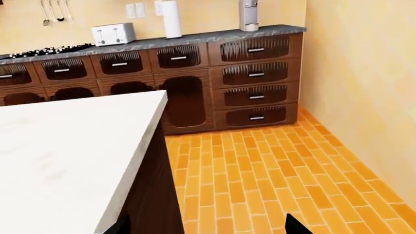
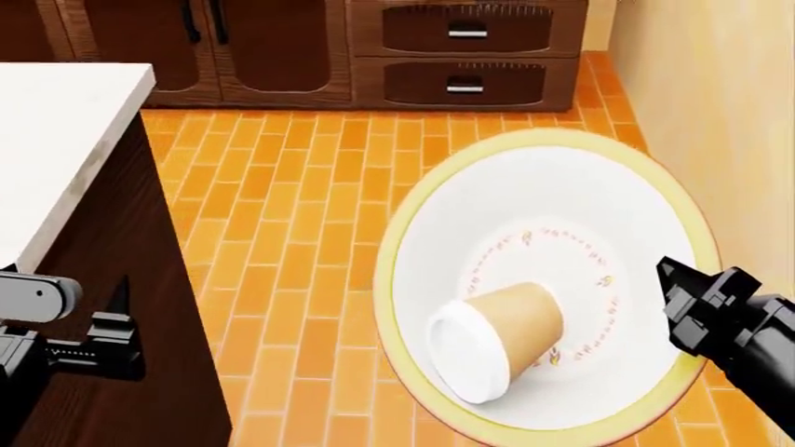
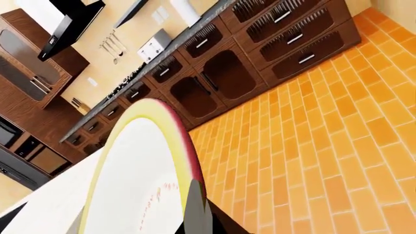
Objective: Place the cup inside the bowl on the dining table and move the bowl to any counter.
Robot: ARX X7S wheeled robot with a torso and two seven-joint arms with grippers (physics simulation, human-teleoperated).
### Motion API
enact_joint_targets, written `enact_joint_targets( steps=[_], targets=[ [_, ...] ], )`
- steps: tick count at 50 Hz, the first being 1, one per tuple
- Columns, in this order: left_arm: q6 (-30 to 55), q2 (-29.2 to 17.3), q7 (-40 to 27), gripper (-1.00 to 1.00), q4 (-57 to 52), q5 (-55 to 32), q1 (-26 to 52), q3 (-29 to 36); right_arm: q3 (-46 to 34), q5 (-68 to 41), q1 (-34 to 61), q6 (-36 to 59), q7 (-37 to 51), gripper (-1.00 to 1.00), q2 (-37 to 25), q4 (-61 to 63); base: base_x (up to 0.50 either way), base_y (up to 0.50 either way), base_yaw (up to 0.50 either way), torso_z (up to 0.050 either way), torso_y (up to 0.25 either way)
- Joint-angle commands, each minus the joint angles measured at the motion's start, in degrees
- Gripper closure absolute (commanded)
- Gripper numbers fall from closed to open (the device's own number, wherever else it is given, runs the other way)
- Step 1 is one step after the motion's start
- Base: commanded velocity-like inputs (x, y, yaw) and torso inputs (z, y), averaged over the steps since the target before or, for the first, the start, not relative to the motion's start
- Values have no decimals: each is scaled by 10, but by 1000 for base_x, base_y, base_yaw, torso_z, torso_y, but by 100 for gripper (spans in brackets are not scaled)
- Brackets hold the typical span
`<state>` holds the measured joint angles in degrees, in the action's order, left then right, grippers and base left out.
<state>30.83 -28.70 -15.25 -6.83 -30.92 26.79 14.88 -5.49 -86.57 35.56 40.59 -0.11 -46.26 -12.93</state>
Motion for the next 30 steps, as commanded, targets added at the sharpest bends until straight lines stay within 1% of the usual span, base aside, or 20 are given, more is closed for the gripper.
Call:
enact_joint_targets(
  steps=[1, 17, 30],
  targets=[
    [-1, 0, 0, -100, 1, 0, 0, 1, 5, -10, 2, 1, -7, 100, 0, 7, 500, -219, 0, 10, 0],
    [-10, -1, 1, -100, 5, -1, -7, -1, 4, -13, 0, 1, -10, 100, 3, 2, 500, -217, 0, 0, 1],
    [-8, 2, -1, -100, 5, 0, -5, 3, 1, -6, -2, -3, -15, 100, 3, 3, 500, -171, 0, 0, 2]
  ],
)
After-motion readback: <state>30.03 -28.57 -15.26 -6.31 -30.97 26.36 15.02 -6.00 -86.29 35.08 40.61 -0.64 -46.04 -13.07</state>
